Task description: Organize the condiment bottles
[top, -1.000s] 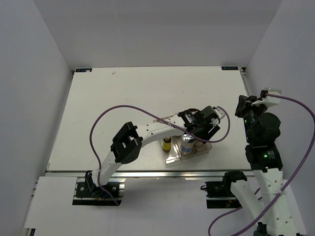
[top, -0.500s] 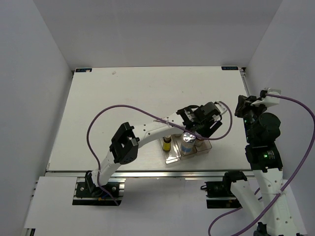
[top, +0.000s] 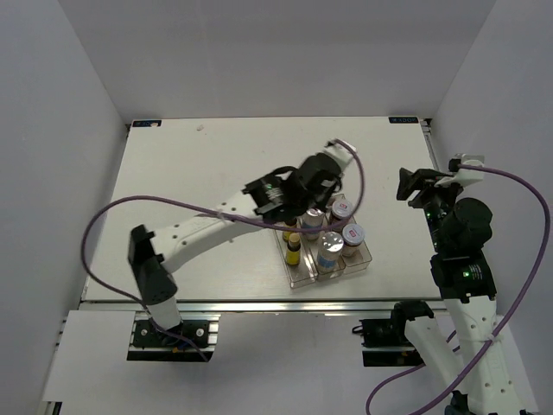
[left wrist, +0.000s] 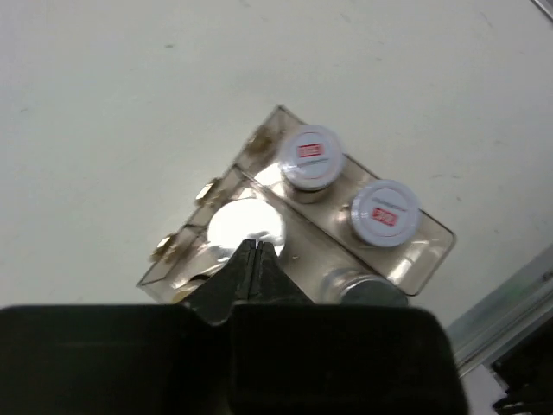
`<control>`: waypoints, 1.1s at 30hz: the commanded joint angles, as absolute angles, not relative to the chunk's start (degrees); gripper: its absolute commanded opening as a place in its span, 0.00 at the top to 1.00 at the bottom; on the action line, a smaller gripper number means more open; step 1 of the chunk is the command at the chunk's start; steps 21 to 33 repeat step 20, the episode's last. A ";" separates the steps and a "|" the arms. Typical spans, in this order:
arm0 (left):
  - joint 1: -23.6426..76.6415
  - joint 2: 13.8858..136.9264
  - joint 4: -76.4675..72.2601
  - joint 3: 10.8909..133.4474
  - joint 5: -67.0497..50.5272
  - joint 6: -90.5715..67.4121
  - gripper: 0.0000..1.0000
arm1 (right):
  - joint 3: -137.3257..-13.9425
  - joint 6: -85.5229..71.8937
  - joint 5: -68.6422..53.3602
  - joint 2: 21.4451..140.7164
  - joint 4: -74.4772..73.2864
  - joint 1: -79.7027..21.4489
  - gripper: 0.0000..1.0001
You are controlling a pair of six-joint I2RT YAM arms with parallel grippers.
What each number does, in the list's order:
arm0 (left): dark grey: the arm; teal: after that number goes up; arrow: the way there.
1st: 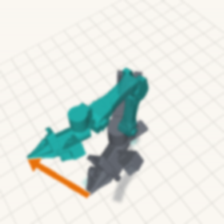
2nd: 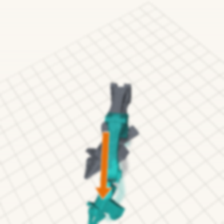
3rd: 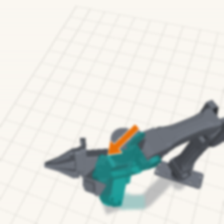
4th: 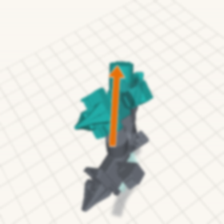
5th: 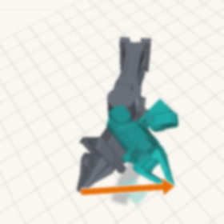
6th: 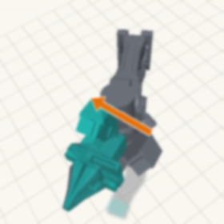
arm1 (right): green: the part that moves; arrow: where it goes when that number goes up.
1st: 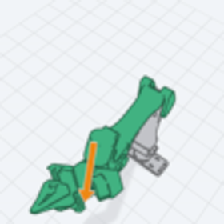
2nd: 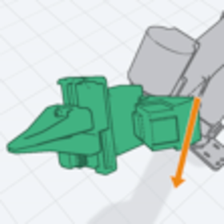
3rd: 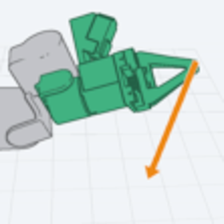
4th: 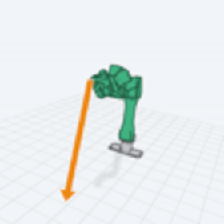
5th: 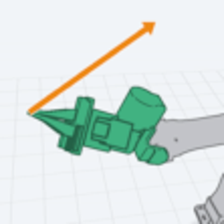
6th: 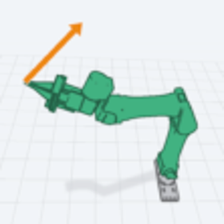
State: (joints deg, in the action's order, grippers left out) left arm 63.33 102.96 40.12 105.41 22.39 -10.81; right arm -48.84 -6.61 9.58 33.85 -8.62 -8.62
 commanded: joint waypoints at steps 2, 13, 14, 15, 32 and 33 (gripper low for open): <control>56.53 87.83 32.45 95.04 26.11 -13.10 1.00 | -48.60 -1.59 0.63 35.15 -8.61 -8.35 0.19; 44.91 58.81 14.60 57.60 28.30 -8.53 0.02 | -54.32 2.64 -5.88 48.87 -18.55 -8.35 0.11; 44.83 57.23 13.46 56.09 28.39 -8.09 0.02 | -53.97 2.55 -6.50 48.78 -17.76 -8.35 0.11; 44.74 56.52 12.66 54.60 28.48 -7.30 0.02 | -53.44 2.46 -7.03 48.61 -17.14 -8.35 0.11; 44.82 53.44 9.14 47.37 28.22 -5.54 0.02 | -48.79 2.20 -10.46 46.06 -12.32 -8.35 0.11; 44.82 53.44 9.14 47.37 28.22 -5.54 0.02 | -48.79 2.20 -10.46 46.06 -12.32 -8.35 0.11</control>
